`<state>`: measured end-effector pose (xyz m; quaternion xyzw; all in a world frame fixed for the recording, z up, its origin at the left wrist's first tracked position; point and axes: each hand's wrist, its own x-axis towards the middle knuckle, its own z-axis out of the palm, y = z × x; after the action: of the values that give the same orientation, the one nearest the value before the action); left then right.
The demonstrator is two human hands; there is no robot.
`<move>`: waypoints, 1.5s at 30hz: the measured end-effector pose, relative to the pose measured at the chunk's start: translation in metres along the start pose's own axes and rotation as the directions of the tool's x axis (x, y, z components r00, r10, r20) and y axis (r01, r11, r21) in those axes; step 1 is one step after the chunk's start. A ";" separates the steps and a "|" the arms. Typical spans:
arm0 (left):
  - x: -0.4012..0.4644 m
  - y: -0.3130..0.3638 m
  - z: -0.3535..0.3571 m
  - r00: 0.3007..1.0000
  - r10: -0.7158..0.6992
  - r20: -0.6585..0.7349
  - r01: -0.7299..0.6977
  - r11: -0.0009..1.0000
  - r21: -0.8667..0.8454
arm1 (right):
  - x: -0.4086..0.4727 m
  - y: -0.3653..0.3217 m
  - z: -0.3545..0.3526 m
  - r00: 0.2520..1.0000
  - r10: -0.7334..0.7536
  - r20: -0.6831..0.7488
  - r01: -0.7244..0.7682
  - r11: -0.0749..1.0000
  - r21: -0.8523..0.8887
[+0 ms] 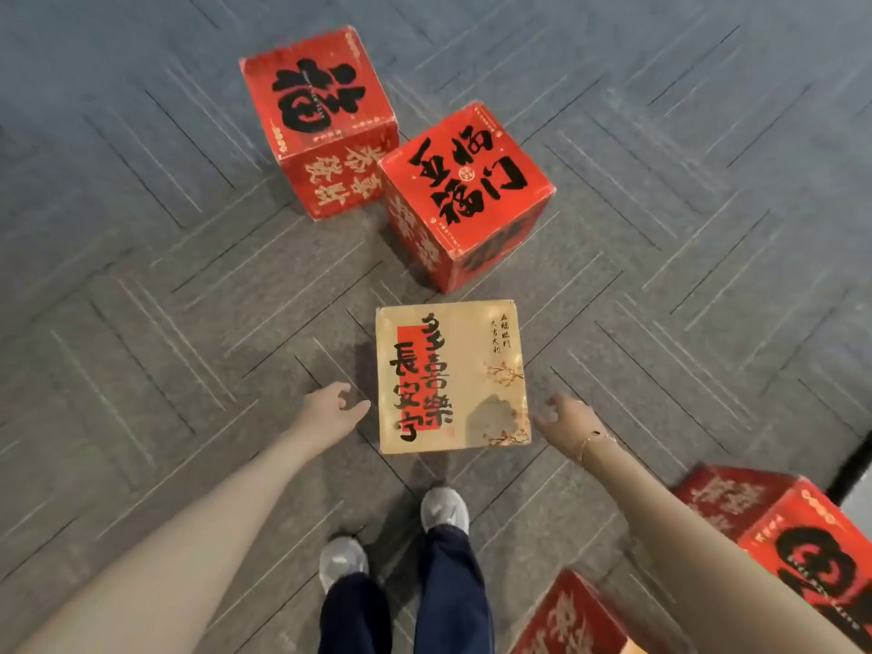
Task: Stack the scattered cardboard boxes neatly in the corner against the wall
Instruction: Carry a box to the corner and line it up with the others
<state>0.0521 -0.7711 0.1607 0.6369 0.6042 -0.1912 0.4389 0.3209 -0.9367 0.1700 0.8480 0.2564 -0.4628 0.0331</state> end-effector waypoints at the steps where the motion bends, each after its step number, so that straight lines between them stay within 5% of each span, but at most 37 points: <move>1: 0.014 -0.008 0.015 1.000 -0.015 0.016 0.016 1.000 -0.008 | 0.018 0.006 0.010 1.000 0.026 0.016 -0.026 1.000 0.013; 12: 0.148 -0.066 0.117 0.995 -0.046 0.092 0.058 0.990 -0.126 | 0.158 0.037 0.090 0.995 0.102 -0.001 -0.101 0.989 0.109; 23: 0.168 -0.060 0.130 0.998 -0.011 0.063 0.028 0.961 -0.274 | 0.166 0.014 0.092 0.996 0.076 -0.041 -0.064 0.972 0.224; 37: 0.034 -0.031 -0.032 0.974 -0.007 -0.228 -0.091 0.903 -0.419 | 0.031 -0.122 -0.020 0.978 -0.125 -0.165 0.155 0.969 0.191; 45: -0.091 -0.014 -0.163 0.901 0.020 -0.433 -0.223 0.878 -0.423 | -0.094 -0.207 -0.102 0.895 -0.349 -0.278 0.409 0.891 0.199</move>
<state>-0.0257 -0.6980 0.3148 0.5771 0.6693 0.1271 0.4503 0.2612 -0.7651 0.3412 0.8270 0.3590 -0.3853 -0.1969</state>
